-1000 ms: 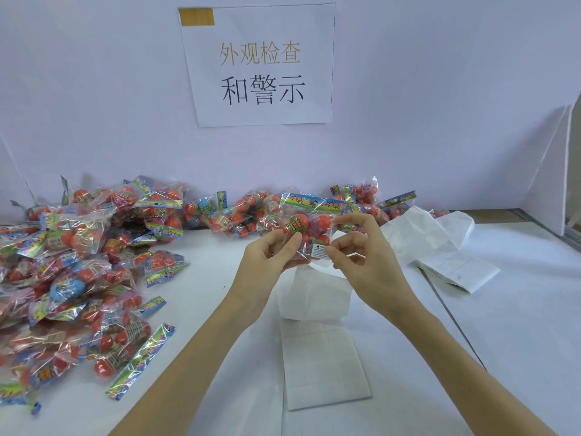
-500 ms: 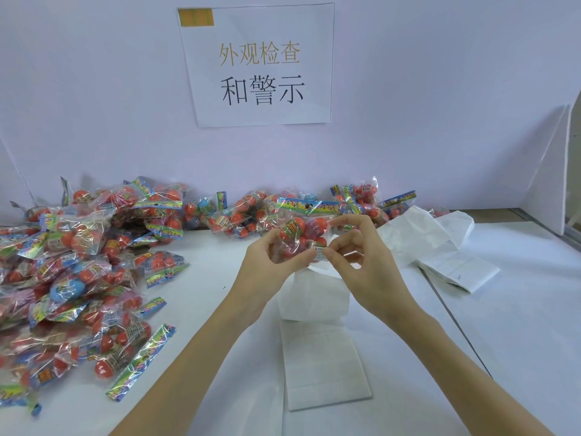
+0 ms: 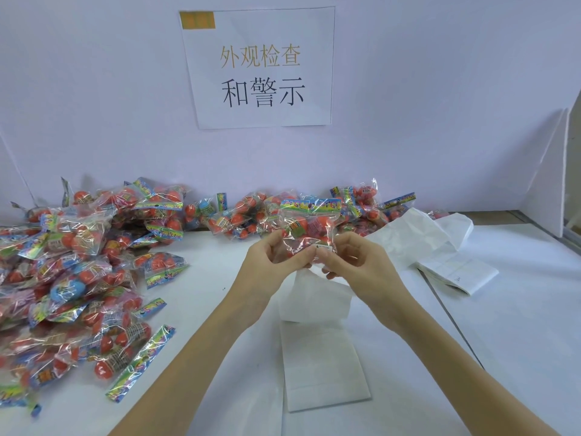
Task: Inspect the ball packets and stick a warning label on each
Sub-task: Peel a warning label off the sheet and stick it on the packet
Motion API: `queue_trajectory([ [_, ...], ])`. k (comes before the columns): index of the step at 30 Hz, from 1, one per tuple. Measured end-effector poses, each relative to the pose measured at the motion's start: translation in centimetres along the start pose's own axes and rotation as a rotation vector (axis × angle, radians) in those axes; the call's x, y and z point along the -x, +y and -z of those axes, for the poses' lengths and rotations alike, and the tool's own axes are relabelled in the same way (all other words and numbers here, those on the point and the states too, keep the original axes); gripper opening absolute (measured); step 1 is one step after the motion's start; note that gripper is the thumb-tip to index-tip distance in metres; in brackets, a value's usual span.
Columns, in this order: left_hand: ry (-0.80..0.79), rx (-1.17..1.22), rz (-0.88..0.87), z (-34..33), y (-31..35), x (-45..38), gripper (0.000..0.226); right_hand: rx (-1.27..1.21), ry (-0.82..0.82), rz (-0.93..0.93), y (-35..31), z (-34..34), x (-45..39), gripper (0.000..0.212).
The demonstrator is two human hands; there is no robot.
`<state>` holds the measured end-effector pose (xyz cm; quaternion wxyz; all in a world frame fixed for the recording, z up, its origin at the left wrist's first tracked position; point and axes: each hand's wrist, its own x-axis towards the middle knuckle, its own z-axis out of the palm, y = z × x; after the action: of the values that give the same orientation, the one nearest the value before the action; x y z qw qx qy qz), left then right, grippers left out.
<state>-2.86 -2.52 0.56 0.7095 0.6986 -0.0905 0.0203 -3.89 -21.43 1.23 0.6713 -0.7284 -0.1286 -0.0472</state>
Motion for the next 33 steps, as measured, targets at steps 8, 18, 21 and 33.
queue_trajectory([
  [8,-0.036,0.033,-0.043,0.0,0.3,0.1,0.035,-0.509,-0.162,-0.241,-0.1,0.8,-0.2,0.017],
  [18,0.103,-0.090,0.014,-0.2,0.4,0.2,0.060,-0.477,-0.130,-0.260,0.2,0.7,-0.6,0.036],
  [21,0.054,-0.065,0.002,-0.3,0.7,0.2,0.041,-0.467,-0.125,-0.252,0.5,0.6,-0.6,0.031],
  [33,0.075,-0.237,-0.102,0.0,0.1,0.0,0.063,-0.319,-0.147,-0.240,0.9,0.9,-0.7,0.034],
])
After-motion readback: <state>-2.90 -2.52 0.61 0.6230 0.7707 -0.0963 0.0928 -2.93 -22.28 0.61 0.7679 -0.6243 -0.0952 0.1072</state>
